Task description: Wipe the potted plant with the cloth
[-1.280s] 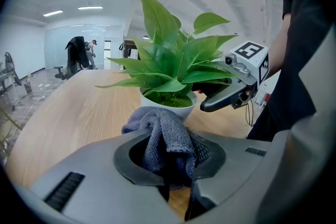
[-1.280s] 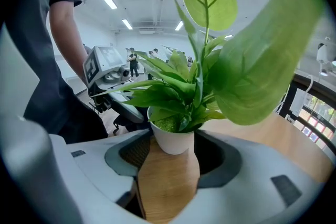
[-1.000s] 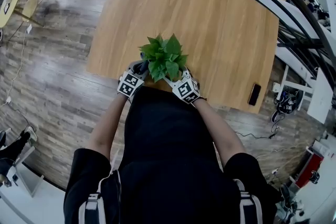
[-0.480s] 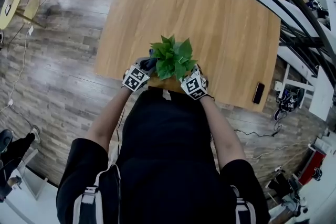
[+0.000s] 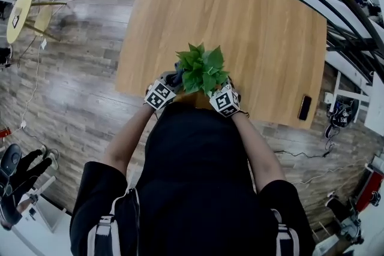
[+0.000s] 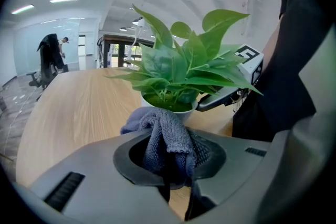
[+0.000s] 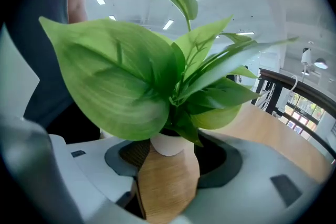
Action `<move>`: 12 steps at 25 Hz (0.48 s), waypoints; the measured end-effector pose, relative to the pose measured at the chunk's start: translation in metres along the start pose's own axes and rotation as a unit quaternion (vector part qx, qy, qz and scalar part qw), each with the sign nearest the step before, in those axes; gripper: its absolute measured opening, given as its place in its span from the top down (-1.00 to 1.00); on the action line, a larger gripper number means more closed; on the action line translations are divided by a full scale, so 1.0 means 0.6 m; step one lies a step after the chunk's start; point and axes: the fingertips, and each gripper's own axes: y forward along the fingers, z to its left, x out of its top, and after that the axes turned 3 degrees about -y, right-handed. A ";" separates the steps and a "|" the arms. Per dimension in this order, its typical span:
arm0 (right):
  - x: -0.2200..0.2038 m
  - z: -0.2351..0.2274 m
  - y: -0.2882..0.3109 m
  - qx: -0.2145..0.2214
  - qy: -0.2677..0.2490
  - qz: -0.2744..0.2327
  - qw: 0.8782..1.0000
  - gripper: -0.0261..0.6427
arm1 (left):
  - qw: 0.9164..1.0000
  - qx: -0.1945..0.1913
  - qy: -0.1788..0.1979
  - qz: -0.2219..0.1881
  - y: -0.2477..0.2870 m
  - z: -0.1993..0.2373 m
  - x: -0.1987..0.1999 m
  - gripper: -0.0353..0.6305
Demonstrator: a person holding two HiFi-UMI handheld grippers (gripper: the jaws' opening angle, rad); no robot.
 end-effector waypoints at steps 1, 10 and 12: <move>-0.001 0.000 0.000 -0.001 0.004 0.000 1.000 0.18 | 1.000 -0.009 0.007 0.003 0.000 -0.006 -0.002 0.55; 0.002 0.004 0.001 -0.032 -0.001 0.013 0.999 0.18 | 1.000 -0.012 0.005 -0.003 0.011 0.008 -0.005 0.55; 0.001 0.014 -0.002 -0.029 0.003 0.015 0.999 0.18 | 1.000 -0.009 0.003 -0.007 0.009 0.016 -0.002 0.55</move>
